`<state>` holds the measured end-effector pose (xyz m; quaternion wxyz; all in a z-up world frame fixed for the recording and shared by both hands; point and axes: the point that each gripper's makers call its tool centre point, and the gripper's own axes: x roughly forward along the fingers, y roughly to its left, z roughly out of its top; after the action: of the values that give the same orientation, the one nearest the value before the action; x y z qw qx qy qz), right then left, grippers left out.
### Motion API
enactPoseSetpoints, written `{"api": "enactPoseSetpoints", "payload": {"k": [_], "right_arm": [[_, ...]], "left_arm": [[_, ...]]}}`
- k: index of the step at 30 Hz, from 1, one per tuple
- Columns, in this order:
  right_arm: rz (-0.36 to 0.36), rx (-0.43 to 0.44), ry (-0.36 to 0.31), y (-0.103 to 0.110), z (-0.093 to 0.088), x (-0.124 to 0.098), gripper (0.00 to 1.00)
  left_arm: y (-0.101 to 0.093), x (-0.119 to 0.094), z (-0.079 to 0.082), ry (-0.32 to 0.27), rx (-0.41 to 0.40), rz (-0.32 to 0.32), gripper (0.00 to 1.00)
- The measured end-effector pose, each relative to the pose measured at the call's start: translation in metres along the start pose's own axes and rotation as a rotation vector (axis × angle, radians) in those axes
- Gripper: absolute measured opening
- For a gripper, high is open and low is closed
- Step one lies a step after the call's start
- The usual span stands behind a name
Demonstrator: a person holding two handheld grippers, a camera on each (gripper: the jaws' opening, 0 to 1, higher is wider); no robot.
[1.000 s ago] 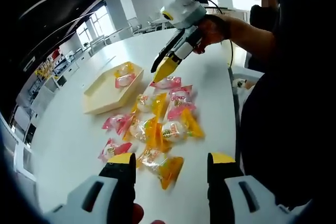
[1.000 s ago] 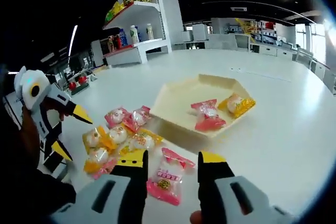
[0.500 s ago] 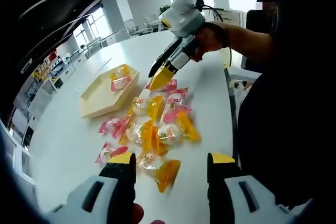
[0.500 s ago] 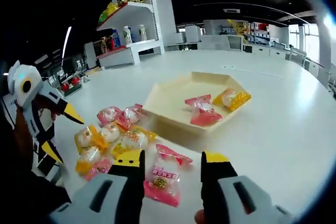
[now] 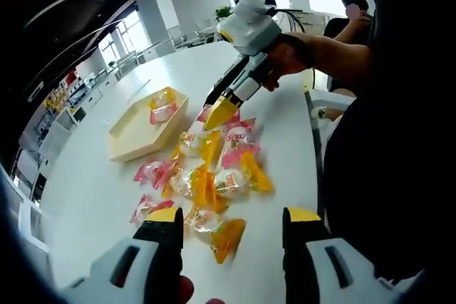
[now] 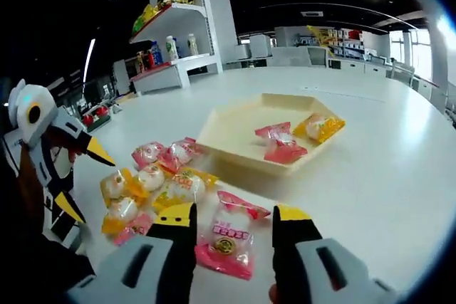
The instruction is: Pick up the marshmallows scattered on the table and place them into the bowl on the table
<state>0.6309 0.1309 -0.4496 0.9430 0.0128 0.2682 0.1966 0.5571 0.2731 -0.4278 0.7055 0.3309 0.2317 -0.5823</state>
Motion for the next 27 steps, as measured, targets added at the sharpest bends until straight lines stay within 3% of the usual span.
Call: {"api": "enactPoseSetpoints", "payload": {"k": [6, 21, 23, 27], "right_arm": [[0.000, -0.016, -0.003, 0.0004, -0.0006, 0.0000, 0.36], [0.024, -0.079, -0.010, 0.0032, 0.0001, 0.0031, 0.34], [0.032, -0.085, -0.009, 0.0043, -0.0004, 0.0031, 0.26], [0.033, -0.097, -0.017, 0.0042, -0.0009, 0.0034, 0.26]], "left_arm": [[-0.0038, 0.0005, -0.0020, 0.006, 0.004, -0.011, 0.56], [-0.0003, -0.0012, -0.0058, 0.019, -0.001, 0.004, 0.56], [-0.0003, -0.0010, -0.0063, 0.020, -0.001, 0.004, 0.56], [0.0018, -0.0025, -0.0074, 0.021, -0.004, 0.008, 0.56]]}}
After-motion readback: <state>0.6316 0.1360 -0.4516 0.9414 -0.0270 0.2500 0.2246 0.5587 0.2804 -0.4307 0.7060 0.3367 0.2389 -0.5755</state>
